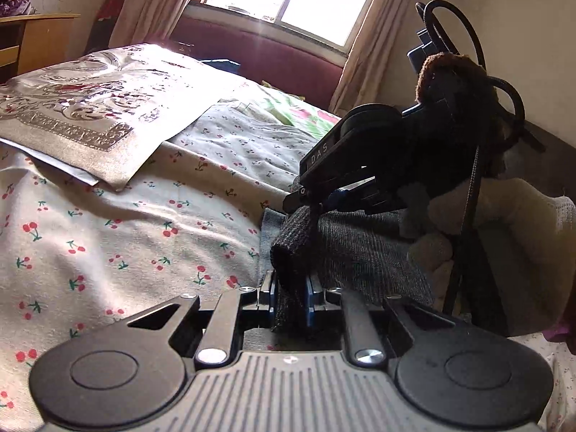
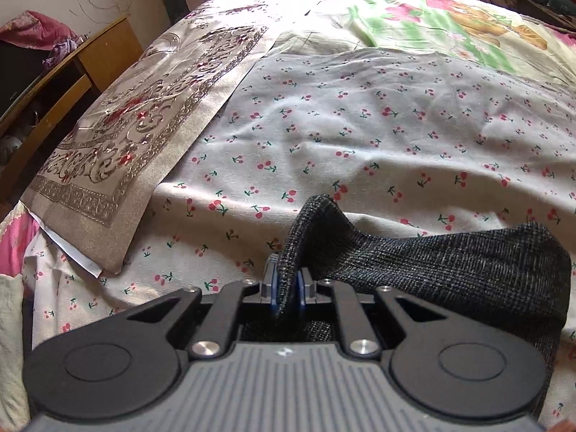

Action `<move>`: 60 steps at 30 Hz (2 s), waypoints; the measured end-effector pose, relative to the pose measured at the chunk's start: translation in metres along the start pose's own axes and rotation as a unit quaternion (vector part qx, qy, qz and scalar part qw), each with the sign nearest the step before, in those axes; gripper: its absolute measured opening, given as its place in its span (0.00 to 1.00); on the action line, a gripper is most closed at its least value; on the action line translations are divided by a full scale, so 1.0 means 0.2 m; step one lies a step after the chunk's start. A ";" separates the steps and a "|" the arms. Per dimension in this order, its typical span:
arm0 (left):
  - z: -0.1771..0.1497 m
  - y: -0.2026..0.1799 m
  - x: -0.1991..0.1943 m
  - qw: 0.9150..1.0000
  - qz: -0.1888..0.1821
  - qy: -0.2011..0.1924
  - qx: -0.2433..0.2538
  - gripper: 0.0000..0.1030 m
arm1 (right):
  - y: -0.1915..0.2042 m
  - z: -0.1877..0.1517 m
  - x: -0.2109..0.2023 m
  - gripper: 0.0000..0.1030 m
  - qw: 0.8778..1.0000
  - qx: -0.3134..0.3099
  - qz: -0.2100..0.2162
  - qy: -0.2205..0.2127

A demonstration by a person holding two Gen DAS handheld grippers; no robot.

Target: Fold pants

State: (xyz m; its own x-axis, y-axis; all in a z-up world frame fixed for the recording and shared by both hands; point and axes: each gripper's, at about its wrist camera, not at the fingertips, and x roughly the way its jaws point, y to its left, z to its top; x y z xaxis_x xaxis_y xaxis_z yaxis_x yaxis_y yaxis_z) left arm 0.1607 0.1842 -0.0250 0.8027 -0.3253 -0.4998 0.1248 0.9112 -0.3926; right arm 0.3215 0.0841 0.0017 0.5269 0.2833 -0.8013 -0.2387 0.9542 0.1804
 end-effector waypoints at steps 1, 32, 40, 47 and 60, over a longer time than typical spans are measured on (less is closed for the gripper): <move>-0.01 0.02 0.00 1.000 0.002 -0.001 -0.004 0.33 | 0.00 -0.01 0.01 0.15 1.000 0.001 0.002 -0.006; 0.09 -0.10 0.04 0.998 0.047 0.022 0.047 0.57 | -0.82 -0.16 -0.25 0.33 0.972 0.214 0.012 -0.099; -0.02 -0.54 -0.20 0.981 0.019 -0.026 0.191 0.56 | -1.03 -0.44 -0.56 0.46 0.966 0.229 0.039 -0.114; -0.23 -0.85 0.01 0.969 -0.066 0.034 0.237 0.56 | -1.21 -0.55 -0.50 0.54 0.944 0.289 0.127 -0.096; -0.32 -0.85 0.08 0.964 -0.073 0.066 0.248 0.57 | -1.23 -0.20 -0.17 0.24 0.942 0.305 0.095 -0.106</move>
State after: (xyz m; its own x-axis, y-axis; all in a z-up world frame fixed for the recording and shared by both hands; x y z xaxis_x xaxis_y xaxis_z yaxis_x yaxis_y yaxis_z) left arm 0.1159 0.0081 -0.0164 0.6784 -0.4586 -0.5739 0.5202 0.8515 -0.0655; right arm 0.3290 -0.1637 -0.0377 0.6881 0.4054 -0.6018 0.1338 0.7442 0.6544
